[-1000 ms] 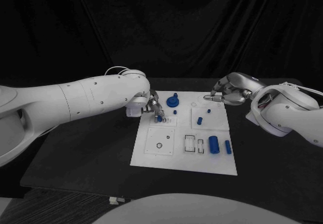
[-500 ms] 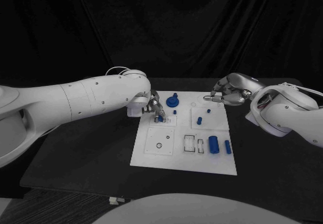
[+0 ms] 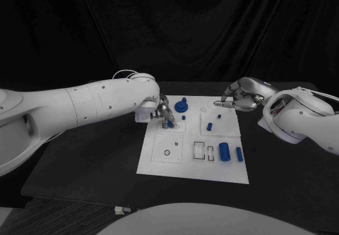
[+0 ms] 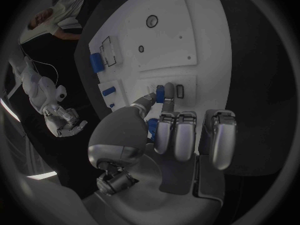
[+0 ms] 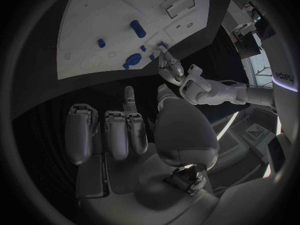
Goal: Assemble the parts on the task board
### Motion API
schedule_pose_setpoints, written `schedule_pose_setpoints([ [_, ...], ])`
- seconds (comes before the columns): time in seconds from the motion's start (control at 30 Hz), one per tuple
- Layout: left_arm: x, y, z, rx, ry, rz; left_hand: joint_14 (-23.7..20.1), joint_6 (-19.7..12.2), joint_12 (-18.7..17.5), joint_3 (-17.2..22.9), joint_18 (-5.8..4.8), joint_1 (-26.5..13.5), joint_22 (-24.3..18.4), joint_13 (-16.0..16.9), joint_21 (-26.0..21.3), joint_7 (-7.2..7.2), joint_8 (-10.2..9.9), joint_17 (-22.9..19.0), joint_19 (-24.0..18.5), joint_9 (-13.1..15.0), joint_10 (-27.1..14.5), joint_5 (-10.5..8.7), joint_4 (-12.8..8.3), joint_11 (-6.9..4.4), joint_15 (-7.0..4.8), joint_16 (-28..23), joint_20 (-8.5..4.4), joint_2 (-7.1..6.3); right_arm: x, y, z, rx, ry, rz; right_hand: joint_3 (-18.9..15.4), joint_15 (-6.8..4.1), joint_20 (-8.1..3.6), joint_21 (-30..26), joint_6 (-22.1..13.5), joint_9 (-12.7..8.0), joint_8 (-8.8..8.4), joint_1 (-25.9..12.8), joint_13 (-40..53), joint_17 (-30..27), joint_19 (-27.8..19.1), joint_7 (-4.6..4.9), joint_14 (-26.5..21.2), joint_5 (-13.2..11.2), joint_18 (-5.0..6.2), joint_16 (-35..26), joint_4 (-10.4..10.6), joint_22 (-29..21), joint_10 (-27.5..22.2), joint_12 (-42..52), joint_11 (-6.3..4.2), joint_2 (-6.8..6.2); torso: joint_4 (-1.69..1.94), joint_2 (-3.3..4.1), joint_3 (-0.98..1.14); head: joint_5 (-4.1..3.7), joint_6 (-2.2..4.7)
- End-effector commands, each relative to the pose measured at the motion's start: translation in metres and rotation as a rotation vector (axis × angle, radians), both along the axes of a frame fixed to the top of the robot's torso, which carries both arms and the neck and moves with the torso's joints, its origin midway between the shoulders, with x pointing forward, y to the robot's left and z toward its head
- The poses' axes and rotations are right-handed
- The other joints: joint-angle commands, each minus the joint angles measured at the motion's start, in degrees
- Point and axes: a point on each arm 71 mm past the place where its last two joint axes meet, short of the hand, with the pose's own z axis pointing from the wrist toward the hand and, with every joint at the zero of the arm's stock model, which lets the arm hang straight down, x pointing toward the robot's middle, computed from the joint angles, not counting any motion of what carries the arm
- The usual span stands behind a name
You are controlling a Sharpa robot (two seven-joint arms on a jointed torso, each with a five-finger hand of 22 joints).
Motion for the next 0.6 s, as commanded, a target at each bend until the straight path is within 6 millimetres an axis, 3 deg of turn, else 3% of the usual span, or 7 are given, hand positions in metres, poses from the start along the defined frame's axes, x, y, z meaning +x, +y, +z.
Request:
schedule_pose_setpoints([
  [0.03,-0.0005,-0.0042,-0.0003,-0.025,0.001,-0.011,6.35,0.75,1.23,3.43,0.86,-1.55,12.09,15.01,-0.84,-0.47,-0.6,15.28,3.78,1.31,6.29,0.6,-0.26,-0.83,-1.05,0.76,-0.63,-0.03,0.0002,-0.0013,-0.002,-0.01,0.014,-0.016,1.61,0.34,0.38,-0.81,-0.64,0.83,1.09,0.68,15.34,12.56,1.52,-0.12,5.46,0.65,1.14,-0.72,0.07,12.63,5.08,0.95,0.45,1.05,0.02,0.0,0.0,0.0,-0.01],
  [0.47,0.0006,-0.0062,-0.0022,-0.023,0.006,-0.014,6.35,0.67,1.23,3.64,0.91,-1.74,11.94,15.01,-0.96,-0.43,-0.72,15.28,3.66,1.35,6.29,0.39,-0.15,-0.81,-1.05,0.76,-0.64,-0.08,-0.0001,-0.0016,-0.0024,-0.013,0.018,-0.016,1.61,0.34,0.38,-0.81,-0.64,0.83,1.09,0.68,15.34,12.56,1.52,-0.12,5.46,0.65,1.14,-0.72,0.07,12.63,5.08,0.95,0.45,1.05,0.02,0.0,0.01,-0.06,-0.01],
  [0.6,0.0004,-0.0062,-0.0029,-0.021,0.01,-0.015,6.35,0.62,1.23,3.98,0.97,-2.13,11.72,15.01,-1.16,-0.38,-0.92,15.28,3.48,1.53,6.29,-1.14,0.09,-0.77,-1.02,0.76,-0.63,-0.34,-0.0002,-0.0018,-0.0024,-0.013,0.018,-0.016,1.61,0.34,0.38,-0.81,-0.64,0.83,1.09,0.68,15.34,12.56,1.52,-0.12,5.46,0.65,1.14,-0.72,0.07,12.63,5.08,0.95,0.45,1.05,0.0,0.02,-0.01,-0.05,-0.01],
])
